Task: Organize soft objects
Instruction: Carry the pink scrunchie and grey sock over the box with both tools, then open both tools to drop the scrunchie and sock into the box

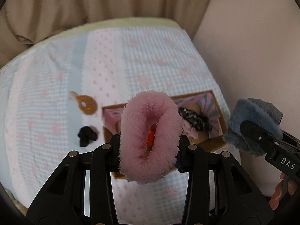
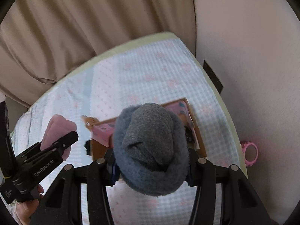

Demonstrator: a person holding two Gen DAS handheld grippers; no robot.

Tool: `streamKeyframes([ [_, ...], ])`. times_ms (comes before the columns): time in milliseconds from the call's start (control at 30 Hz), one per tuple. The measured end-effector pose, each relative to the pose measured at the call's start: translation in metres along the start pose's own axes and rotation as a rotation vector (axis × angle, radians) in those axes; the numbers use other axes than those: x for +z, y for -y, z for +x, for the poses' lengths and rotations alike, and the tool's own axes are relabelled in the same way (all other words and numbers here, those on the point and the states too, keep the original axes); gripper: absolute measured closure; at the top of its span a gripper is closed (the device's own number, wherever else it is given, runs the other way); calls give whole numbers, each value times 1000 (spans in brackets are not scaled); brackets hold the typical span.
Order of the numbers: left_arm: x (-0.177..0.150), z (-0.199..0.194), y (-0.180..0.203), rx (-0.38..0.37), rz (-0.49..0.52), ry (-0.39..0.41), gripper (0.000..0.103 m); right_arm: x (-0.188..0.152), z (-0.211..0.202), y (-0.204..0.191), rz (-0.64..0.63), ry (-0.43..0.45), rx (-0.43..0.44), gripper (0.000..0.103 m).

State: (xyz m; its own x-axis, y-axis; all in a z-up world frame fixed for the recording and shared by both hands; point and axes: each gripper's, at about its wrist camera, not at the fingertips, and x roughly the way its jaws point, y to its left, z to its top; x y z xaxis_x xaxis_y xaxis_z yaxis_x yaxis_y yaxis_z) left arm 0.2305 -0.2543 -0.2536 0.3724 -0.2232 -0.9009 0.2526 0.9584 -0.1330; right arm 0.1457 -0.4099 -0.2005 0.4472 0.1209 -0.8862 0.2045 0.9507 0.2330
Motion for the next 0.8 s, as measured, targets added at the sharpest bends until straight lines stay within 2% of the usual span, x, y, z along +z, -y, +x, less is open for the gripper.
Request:
streamKeyframes([
  [200,2,60,-6,22,8,-121,67,4,46,20,6,-111,7,55],
  [400,-21,110,-18,51,8,-256,67,1,99,27,-1,-229,9,55],
  [500,-29,122,-20,73,26,-284,67,0,121,34,13,-273,6,55],
  [633,-31,123,-18,88,54,-275,67,0,134,38,29,-315,18,53],
  [700,-29,121,-15,76,73,-269,55,0,136,38,22,-311,13,49],
  [733,-29,121,-13,62,80,-274,28,0,136,38,19,-304,24,43],
  [767,-29,120,-13,60,84,-276,3,0,136,37,19,-301,37,33],
  [800,-29,116,-13,69,88,-262,0,0,136,37,20,-298,53,25],
])
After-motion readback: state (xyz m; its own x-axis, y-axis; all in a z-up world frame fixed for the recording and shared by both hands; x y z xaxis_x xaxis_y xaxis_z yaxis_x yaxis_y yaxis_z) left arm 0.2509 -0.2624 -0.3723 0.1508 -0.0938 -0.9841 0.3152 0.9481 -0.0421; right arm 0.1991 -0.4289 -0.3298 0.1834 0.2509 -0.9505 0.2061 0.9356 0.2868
